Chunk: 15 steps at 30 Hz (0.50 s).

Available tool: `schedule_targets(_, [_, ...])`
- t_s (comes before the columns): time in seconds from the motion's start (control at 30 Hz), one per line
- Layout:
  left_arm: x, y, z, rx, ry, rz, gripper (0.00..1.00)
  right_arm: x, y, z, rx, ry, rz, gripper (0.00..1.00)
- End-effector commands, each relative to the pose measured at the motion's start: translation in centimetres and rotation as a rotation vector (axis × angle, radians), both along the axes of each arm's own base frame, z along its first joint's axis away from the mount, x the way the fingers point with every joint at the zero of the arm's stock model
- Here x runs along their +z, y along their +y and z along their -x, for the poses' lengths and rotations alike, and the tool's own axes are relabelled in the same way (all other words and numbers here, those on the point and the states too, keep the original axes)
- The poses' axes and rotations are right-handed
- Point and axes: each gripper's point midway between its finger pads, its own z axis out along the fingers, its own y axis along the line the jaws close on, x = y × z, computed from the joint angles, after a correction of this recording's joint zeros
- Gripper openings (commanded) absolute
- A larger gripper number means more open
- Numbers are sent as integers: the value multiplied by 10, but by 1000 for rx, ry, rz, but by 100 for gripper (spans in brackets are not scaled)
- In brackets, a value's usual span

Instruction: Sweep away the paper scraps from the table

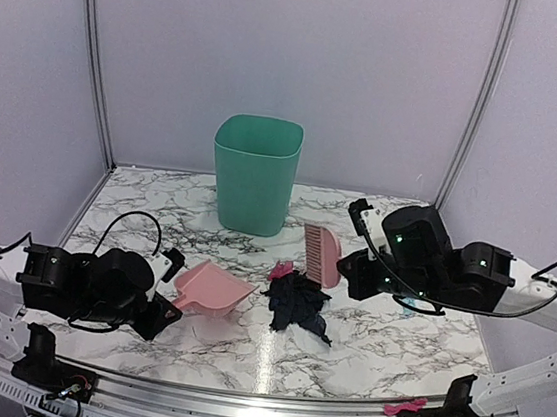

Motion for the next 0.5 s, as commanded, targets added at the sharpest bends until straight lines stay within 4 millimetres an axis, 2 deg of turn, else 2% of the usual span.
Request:
schedule_targets(0.0, [8,-16,6,-85,-43,-62,3,-5,-36,-18,-133,-16,126,0])
schedule_targets(0.23, [-5,-17,18,-149,-23,-186,3,-29,-70,-48,-242,28,242,0])
schedule_targets(0.33, [-10,-19,24,-173,-1,-191,3,-36,-68,-58,-225,33,258,0])
schedule_targets(0.47, [-20,-23,28,-196,8,-228,2,-47,-47,-64,-135,41,220,0])
